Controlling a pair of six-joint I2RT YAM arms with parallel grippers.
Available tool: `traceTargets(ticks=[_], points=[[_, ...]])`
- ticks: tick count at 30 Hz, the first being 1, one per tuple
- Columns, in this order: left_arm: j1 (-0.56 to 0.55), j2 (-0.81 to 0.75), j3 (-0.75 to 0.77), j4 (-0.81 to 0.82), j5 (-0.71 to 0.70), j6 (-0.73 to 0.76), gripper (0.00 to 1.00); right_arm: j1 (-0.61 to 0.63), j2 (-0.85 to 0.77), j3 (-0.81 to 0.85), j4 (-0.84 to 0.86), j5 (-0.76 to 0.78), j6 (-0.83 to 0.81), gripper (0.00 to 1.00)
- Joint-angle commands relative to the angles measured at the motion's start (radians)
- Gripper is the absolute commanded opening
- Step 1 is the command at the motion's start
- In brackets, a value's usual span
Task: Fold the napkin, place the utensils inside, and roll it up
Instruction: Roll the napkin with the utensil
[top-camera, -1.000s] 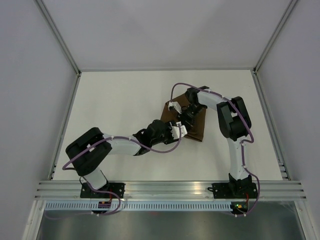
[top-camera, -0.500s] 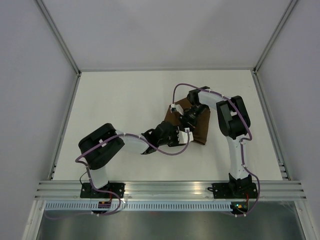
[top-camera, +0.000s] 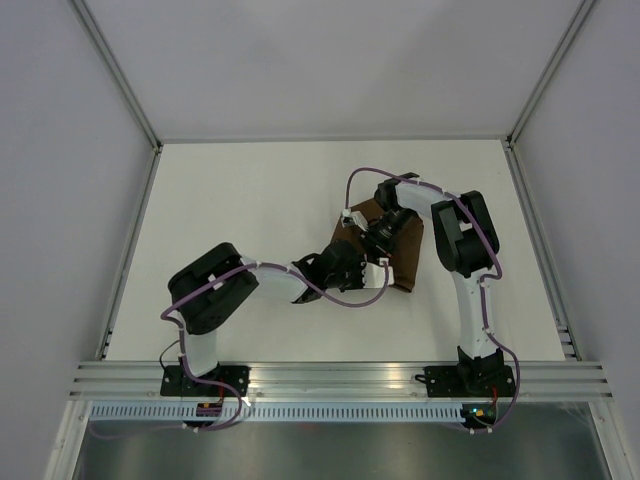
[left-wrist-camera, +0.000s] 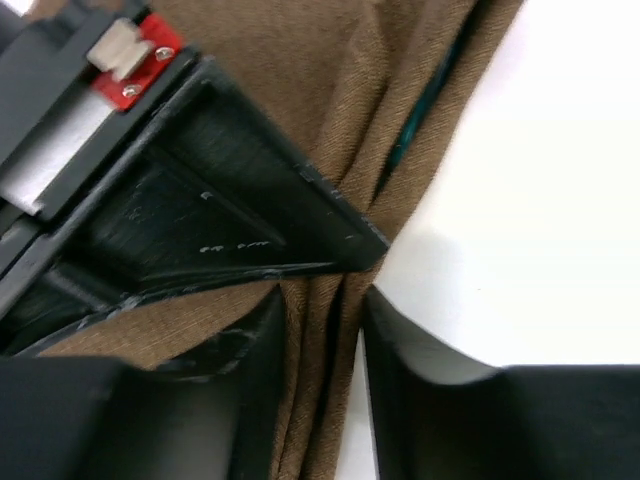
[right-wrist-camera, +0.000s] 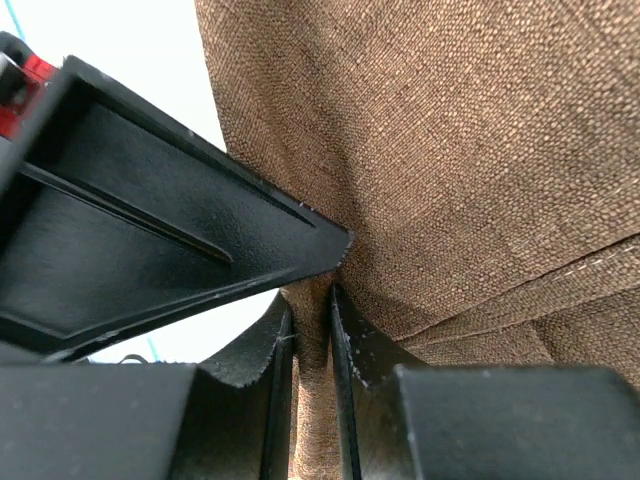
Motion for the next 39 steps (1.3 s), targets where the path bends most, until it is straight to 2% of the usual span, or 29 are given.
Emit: traceTargets(ticks=[1,2,10,13,17,18,24,27,32,39], points=[[-0.006,0.028,0.066,-0.099,0.051,0.039,0.39,-0.004,0.085,-0.028,0.118,0.22,-0.087,0.1],[-0.006,0.03,0.074,-0.113,0.053,0.036,0.32,-0.006,0.084,-0.028,0.119,0.219,-0.086,0.1],[-0.007,0.077,0.184,-0.3,0.095,-0.018,0.07,-0.009,0.081,-0.034,0.115,0.208,-0.087,0.1],[-0.007,0.099,0.23,-0.372,0.108,-0.035,0.02,-0.014,0.068,-0.038,0.113,0.206,-0.087,0.1],[-0.004,0.129,0.284,-0.461,0.135,-0.048,0.02,-0.021,0.041,-0.046,0.104,0.186,-0.085,0.19],[-0.004,0.137,0.313,-0.501,0.145,-0.056,0.02,-0.024,0.033,-0.048,0.103,0.183,-0.085,0.26],[0.013,0.163,0.379,-0.576,0.207,-0.102,0.02,-0.053,-0.051,-0.057,0.095,0.148,-0.073,0.5],[0.031,0.168,0.399,-0.601,0.246,-0.124,0.02,-0.072,-0.097,-0.046,0.073,0.13,-0.072,0.56],[0.062,0.172,0.424,-0.63,0.306,-0.15,0.02,-0.103,-0.131,-0.023,0.072,0.114,-0.035,0.58],[0.135,0.215,0.488,-0.708,0.476,-0.206,0.02,-0.21,-0.163,0.031,0.096,0.039,0.037,0.58]])
